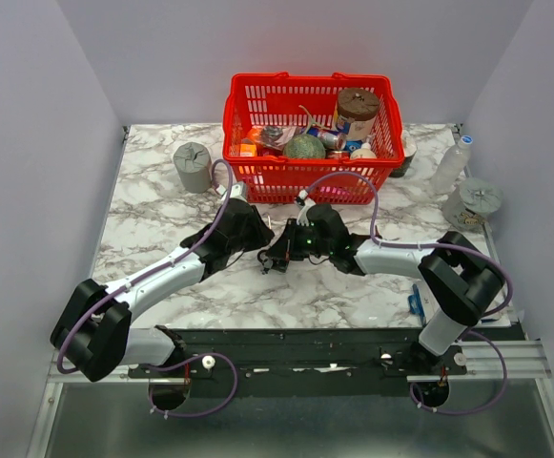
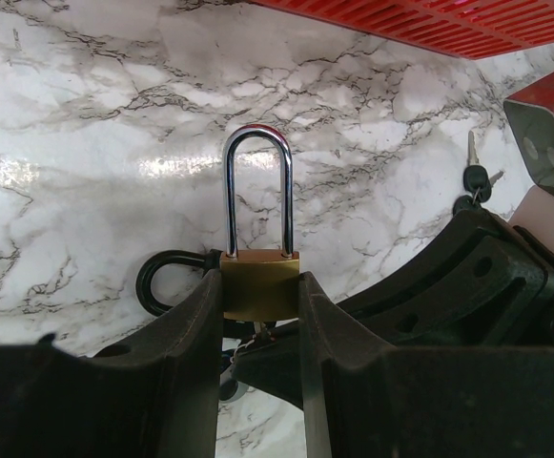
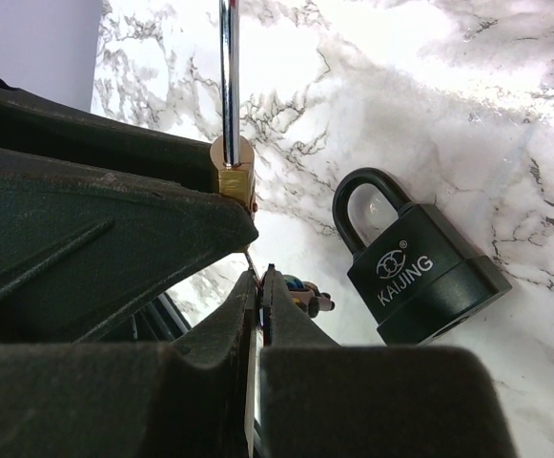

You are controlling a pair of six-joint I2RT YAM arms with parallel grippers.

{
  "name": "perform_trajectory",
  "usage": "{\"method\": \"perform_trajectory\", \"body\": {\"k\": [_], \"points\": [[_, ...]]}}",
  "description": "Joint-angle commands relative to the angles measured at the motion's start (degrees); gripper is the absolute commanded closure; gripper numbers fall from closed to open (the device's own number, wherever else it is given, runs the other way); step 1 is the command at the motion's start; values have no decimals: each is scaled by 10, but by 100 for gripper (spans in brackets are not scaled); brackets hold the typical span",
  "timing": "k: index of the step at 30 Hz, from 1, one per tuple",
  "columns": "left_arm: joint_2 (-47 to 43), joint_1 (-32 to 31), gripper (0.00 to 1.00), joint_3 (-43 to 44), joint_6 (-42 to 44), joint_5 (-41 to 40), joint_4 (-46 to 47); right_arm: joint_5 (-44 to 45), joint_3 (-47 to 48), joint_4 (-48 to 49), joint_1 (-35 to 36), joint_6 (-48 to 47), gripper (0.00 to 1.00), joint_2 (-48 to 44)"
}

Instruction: Unlock with the key

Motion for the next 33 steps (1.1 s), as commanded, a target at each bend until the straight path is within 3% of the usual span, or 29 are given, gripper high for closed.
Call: {"method": "perform_trajectory", "body": {"k": [1, 19, 33], "points": [[-7, -10, 100, 8, 7, 1, 3, 41, 14, 4, -11, 11, 99, 17], [-10, -10, 100, 6, 6, -6, 3, 63, 6, 4, -12, 31, 99, 13], [-9, -53, 100, -4, -1, -60, -12, 97, 30, -13, -12, 41, 99, -3]]}}
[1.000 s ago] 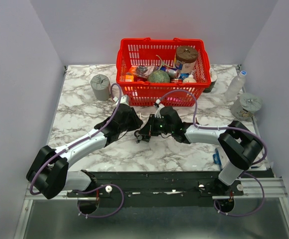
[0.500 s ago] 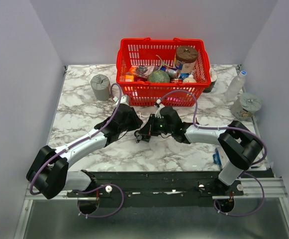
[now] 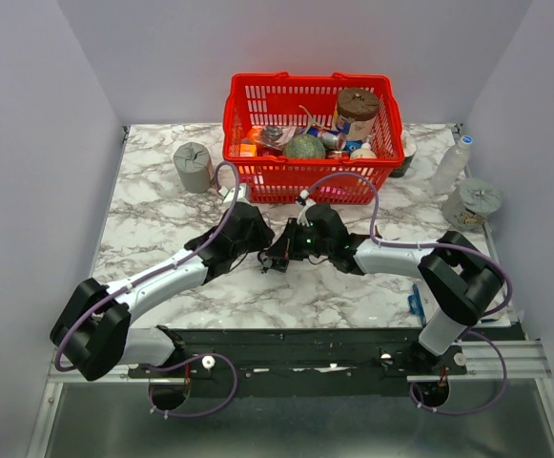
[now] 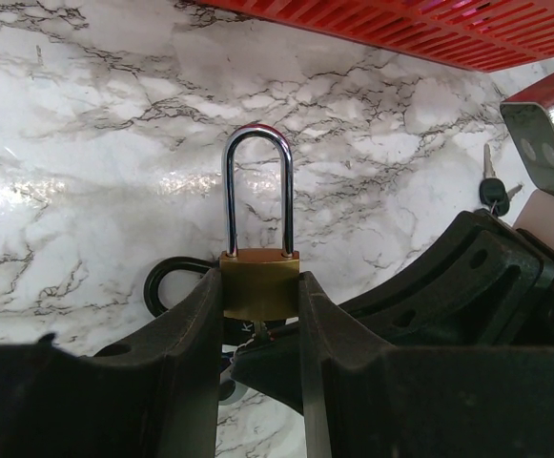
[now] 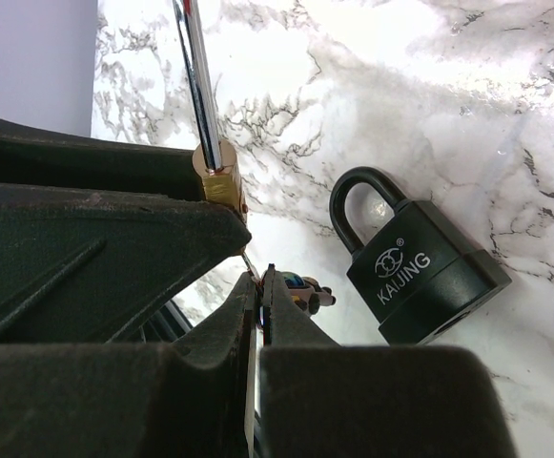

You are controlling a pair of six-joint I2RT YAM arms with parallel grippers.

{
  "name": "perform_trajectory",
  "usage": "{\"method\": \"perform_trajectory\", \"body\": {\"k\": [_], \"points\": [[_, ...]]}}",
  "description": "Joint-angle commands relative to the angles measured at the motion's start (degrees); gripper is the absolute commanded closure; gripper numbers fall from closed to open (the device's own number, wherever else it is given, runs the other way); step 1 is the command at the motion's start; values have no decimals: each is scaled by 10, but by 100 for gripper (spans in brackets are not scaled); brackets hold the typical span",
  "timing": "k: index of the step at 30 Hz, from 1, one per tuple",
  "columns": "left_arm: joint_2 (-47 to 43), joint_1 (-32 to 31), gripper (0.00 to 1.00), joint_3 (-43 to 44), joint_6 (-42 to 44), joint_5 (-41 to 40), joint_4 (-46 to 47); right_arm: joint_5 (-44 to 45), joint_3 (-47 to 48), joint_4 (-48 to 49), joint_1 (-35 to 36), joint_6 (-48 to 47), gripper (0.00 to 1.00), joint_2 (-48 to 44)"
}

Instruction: Unlock with the key

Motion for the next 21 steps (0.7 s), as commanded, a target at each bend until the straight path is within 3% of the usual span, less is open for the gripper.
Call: {"method": "perform_trajectory", "body": {"k": [1, 21], "points": [[-13, -27, 100, -6, -6, -5, -13, 86, 29, -7, -13, 12, 99, -6], [-24, -35, 100, -10, -8, -20, -13, 114, 28, 13, -19, 9, 99, -21]]}}
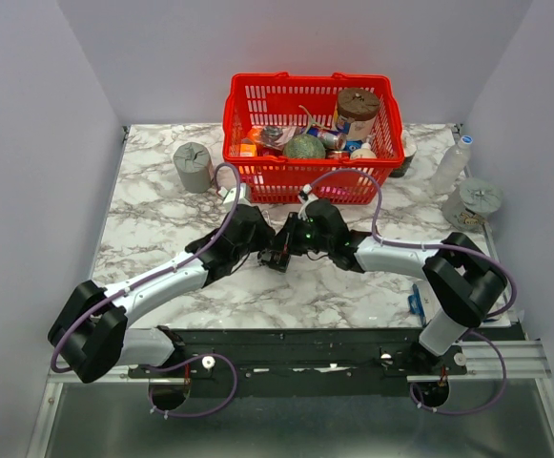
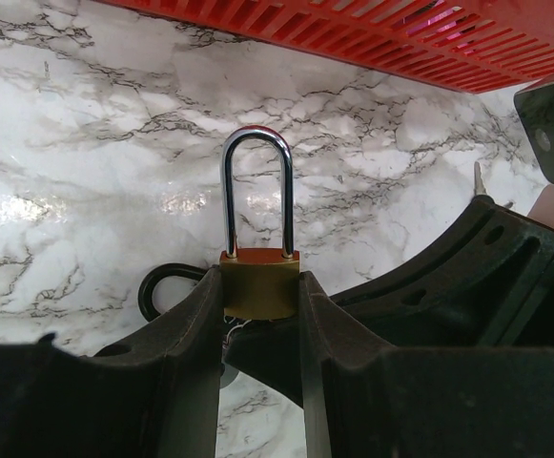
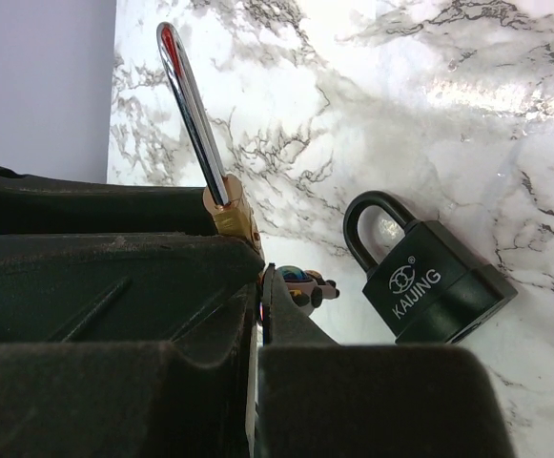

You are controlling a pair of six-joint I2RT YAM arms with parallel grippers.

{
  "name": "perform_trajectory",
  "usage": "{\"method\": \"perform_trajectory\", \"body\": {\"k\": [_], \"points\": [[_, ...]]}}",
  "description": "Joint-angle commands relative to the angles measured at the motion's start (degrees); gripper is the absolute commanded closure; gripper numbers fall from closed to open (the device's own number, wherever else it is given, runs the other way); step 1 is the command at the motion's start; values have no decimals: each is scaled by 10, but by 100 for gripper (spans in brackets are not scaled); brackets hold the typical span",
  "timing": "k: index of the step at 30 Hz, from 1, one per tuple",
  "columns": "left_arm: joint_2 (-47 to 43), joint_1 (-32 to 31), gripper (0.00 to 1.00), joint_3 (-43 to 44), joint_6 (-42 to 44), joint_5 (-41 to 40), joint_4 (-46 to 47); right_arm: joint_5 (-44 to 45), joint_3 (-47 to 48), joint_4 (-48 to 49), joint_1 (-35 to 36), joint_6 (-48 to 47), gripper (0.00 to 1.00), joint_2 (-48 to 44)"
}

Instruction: Unlock with the key

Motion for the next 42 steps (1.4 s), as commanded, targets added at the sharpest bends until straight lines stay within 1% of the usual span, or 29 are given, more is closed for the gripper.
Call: {"method": "perform_trajectory", "body": {"k": [1, 5, 13, 15, 20, 29, 32, 34, 36, 42], "points": [[-13, -15, 100, -8, -2, 25, -18, 86, 11, 27, -20, -15, 99, -10], [-11, -16, 100, -8, -2, 35, -14, 89, 11, 42, -20, -27, 99, -10], [-9, -16, 100, -7, -6, 72, 2, 110, -23, 84, -20, -54, 99, -36], [-7, -16, 100, -7, -7, 79, 4, 132, -36, 111, -20, -60, 99, -44], [-2, -16, 100, -6, -9, 93, 4, 149, -52, 171, -20, -83, 99, -58], [8, -28, 100, -1, -2, 114, 16, 163, -46, 232, -21, -135, 99, -71], [2, -29, 100, 2, 12, 119, 16, 139, -29, 223, -30, -148, 99, -71], [-11, -30, 100, 3, 25, 113, 17, 116, -28, 221, -45, -140, 99, -76], [-22, -29, 100, 1, 33, 111, 38, 87, -35, 225, -58, -129, 99, -83], [-43, -28, 100, -5, 56, 161, 93, -34, -52, 244, -98, -130, 99, -116]]}}
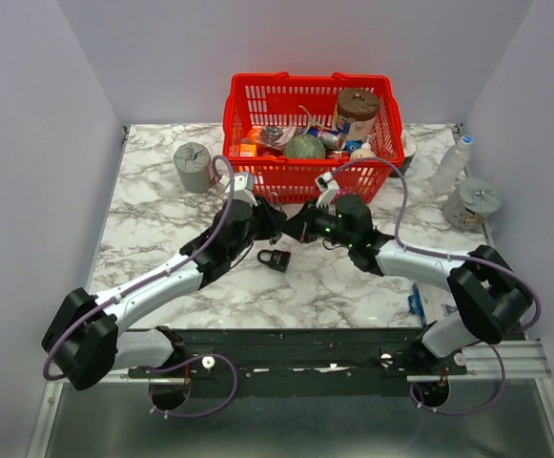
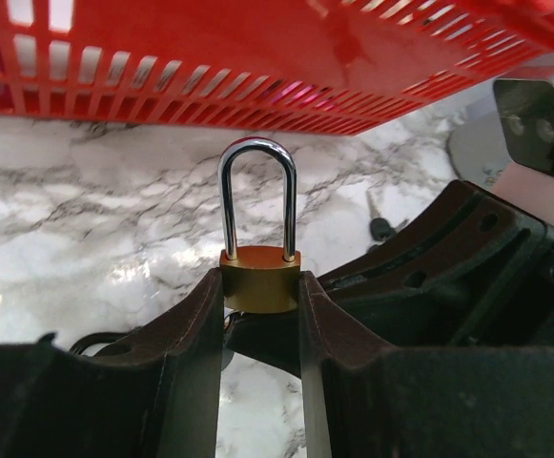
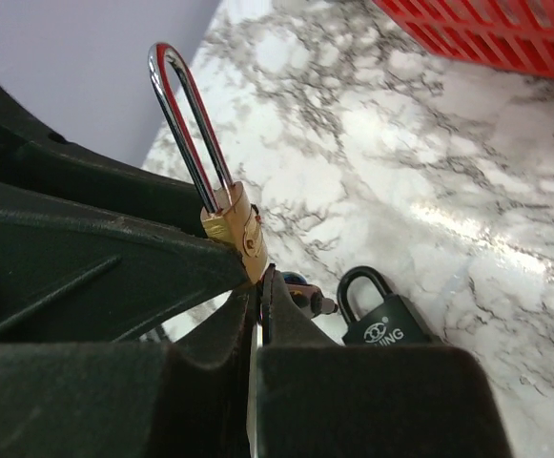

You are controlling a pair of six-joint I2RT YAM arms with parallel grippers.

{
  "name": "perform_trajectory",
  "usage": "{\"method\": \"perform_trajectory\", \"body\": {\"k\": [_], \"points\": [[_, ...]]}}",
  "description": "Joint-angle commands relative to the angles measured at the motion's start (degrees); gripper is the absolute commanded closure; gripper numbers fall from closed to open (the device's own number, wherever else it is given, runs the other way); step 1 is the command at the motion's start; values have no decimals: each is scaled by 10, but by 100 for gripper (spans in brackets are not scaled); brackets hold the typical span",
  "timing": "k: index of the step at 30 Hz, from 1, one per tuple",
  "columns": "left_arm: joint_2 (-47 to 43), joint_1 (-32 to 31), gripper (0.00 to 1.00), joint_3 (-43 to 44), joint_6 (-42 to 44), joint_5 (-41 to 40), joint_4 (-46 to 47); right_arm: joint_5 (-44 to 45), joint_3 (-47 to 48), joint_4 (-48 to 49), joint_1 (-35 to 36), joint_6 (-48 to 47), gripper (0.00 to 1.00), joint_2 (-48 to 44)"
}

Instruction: Unlock with the key

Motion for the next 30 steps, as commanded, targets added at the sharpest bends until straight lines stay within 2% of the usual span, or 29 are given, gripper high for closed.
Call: {"method": "perform_trajectory", "body": {"k": [1, 13, 24, 30], "points": [[-22, -24, 100, -8, 22, 125, -6, -34, 10, 117, -57, -13, 99, -46], [-52, -23, 100, -18, 50, 208, 66, -174, -6, 94, -98, -39, 99, -122], [-54, -20, 100, -10, 58, 209, 52, -192, 4, 7, -99, -89, 99, -150], [-62, -13, 100, -4, 68, 179, 29, -199, -16, -9, -99, -94, 91, -158]]}}
